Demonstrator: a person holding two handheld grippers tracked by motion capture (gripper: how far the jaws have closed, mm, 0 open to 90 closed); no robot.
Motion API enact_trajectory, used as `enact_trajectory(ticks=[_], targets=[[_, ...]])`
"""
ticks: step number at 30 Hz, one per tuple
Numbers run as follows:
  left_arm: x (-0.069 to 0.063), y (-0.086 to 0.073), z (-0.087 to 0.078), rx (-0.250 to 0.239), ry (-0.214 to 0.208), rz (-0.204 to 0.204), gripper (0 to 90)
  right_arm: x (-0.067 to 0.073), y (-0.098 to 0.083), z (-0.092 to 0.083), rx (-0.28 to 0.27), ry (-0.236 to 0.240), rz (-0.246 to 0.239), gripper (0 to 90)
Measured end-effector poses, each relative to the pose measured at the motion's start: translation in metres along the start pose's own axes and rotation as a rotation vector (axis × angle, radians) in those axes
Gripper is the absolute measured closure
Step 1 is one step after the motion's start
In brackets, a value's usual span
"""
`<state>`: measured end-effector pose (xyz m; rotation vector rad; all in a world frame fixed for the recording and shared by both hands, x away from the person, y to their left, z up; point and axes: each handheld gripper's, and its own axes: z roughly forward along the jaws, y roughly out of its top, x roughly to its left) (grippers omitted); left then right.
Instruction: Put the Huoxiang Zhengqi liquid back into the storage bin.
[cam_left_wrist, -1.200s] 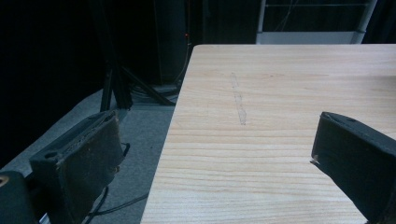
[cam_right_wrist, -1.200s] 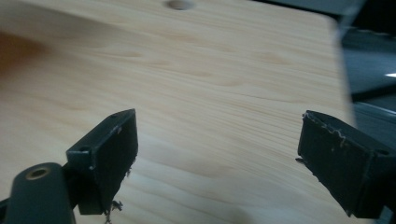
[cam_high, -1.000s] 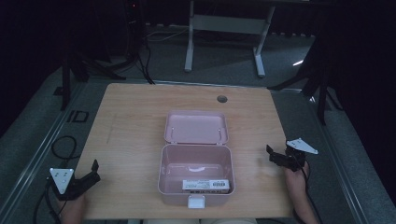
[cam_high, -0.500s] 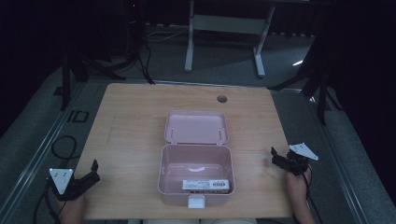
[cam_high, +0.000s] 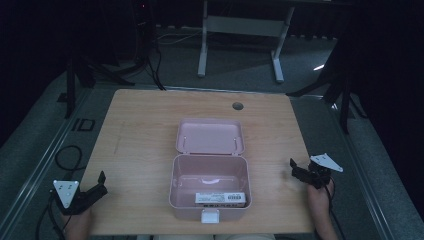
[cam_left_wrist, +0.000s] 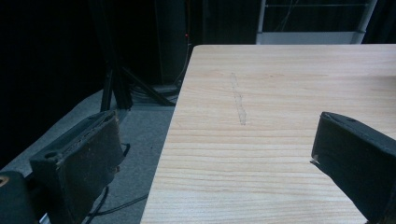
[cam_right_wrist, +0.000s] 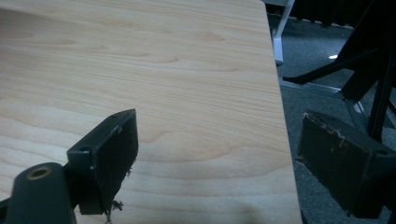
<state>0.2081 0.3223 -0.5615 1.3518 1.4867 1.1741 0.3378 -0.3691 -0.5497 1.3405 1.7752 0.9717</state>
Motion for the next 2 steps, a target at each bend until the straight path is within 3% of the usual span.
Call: enact_trajectory(ticks=[2], targets=[[-0.0001,0.0,0.0,0.0,0.0,0.0,2.1,0.0009,0.0,0.0009,0.009,0.0,-0.007,12.1]])
